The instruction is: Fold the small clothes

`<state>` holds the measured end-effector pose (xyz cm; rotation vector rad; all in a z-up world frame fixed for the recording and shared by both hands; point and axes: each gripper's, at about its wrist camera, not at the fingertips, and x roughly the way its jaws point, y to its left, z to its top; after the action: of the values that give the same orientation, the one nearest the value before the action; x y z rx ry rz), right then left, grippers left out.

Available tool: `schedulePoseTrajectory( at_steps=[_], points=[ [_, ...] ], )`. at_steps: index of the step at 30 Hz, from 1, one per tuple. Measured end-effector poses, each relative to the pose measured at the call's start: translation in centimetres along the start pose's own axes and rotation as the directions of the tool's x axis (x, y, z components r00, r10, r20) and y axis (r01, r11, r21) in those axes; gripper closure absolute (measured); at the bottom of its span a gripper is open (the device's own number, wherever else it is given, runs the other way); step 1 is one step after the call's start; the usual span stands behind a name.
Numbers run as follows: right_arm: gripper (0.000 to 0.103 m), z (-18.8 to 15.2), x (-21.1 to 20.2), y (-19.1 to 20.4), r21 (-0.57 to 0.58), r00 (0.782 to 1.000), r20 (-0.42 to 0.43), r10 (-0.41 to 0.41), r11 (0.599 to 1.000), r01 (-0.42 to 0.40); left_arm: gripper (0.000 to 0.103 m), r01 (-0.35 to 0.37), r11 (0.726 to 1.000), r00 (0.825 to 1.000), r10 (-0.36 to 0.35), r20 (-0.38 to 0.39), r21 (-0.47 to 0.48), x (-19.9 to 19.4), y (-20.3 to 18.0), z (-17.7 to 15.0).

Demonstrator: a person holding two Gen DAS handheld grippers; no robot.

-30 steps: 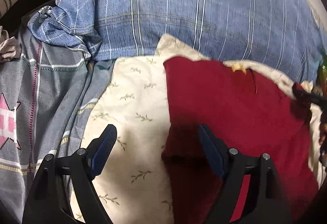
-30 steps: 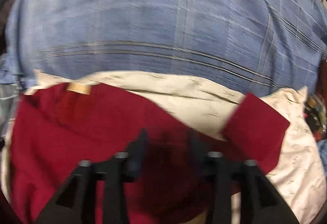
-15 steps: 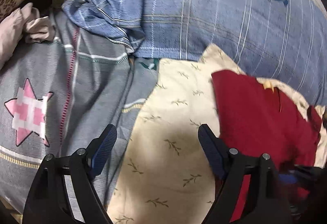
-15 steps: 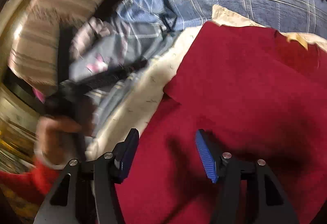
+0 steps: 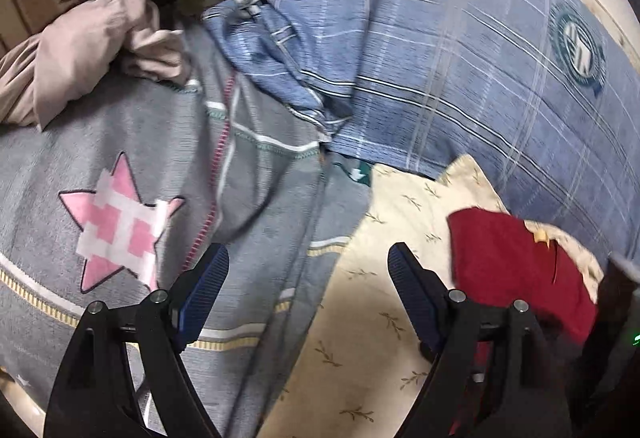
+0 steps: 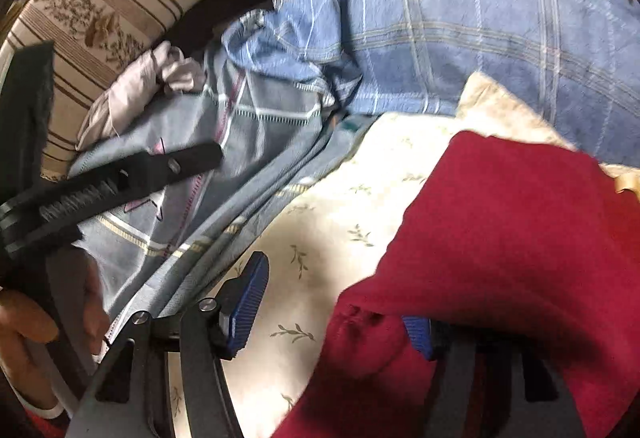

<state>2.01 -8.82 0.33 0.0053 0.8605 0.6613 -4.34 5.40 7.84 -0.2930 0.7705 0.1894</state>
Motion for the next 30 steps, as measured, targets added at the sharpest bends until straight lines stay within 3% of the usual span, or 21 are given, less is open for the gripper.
schedulePoseTrajectory(
  at_steps=[9, 11, 13, 15, 18, 20, 23, 26, 27, 29, 30],
  points=[
    [0.027, -1.8, 0.2, 1.3, -0.095, 0.998, -0.062, -0.032, 0.995, 0.026, 0.021, -0.017, 1.000, 1.000, 0.017, 0.003, 0.026, 0.4, -0.9, -0.4],
    [0.027, -2.6, -1.2, 1.2, -0.049, 0.994, -0.104, 0.022, 0.998, -0.027, 0.021, 0.000, 1.000, 1.000, 0.000, -0.010, 0.030, 0.5, -1.2, -0.5],
    [0.029, -4.0, -4.2, 0.7, 0.039, 0.987, -0.095, 0.126, 0.992, -0.123, 0.021, 0.015, 0.998, 1.000, -0.014, -0.014, 0.054, 0.4, -1.9, -0.8],
    [0.029, -5.4, -7.8, -0.7, 0.079, 0.988, -0.072, 0.139, 0.988, -0.133, 0.021, 0.054, 0.994, 0.999, -0.053, -0.011, 0.090, 0.0, -3.1, -1.1],
    [0.029, -7.0, -13.4, -3.5, 0.072, 1.000, -0.006, -0.001, 0.997, 0.001, 0.021, 0.124, 0.981, 0.992, -0.124, -0.011, 0.149, -0.6, -5.2, -1.8],
    [0.029, -7.5, -16.2, -6.3, 0.102, 0.990, 0.023, -0.138, 0.986, 0.135, 0.021, 0.171, 0.966, 0.985, -0.170, -0.022, 0.196, -0.9, -6.8, -2.2],
    [0.028, -7.1, -18.7, -12.7, 0.231, 0.931, 0.001, -0.366, 0.906, 0.356, 0.021, 0.250, 0.929, 0.968, -0.243, -0.059, 0.273, -1.0, -9.9, -3.5],
    [0.032, -6.8, -18.7, -17.8, 0.327, 0.904, -0.046, -0.425, 0.849, 0.416, 0.021, 0.309, 0.887, 0.951, -0.292, -0.104, 0.344, -0.6, -12.7, -4.7],
    [0.037, -6.9, -18.3, -19.1, 0.343, 0.895, -0.076, -0.440, 0.831, 0.438, 0.021, 0.307, 0.878, 0.952, -0.283, -0.118, 0.368, -0.2, -13.5, -5.1],
    [0.039, -7.8, -17.4, -21.6, 0.365, 0.855, -0.163, -0.493, 0.775, 0.517, 0.021, 0.282, 0.869, 0.959, -0.240, -0.150, 0.406, 1.0, -14.6, -5.9],
    [0.039, -8.3, -17.2, -22.2, 0.375, 0.855, -0.172, -0.489, 0.770, 0.516, 0.021, 0.271, 0.866, 0.961, -0.218, -0.172, 0.419, 1.6, -14.9, -6.3]
  ],
)
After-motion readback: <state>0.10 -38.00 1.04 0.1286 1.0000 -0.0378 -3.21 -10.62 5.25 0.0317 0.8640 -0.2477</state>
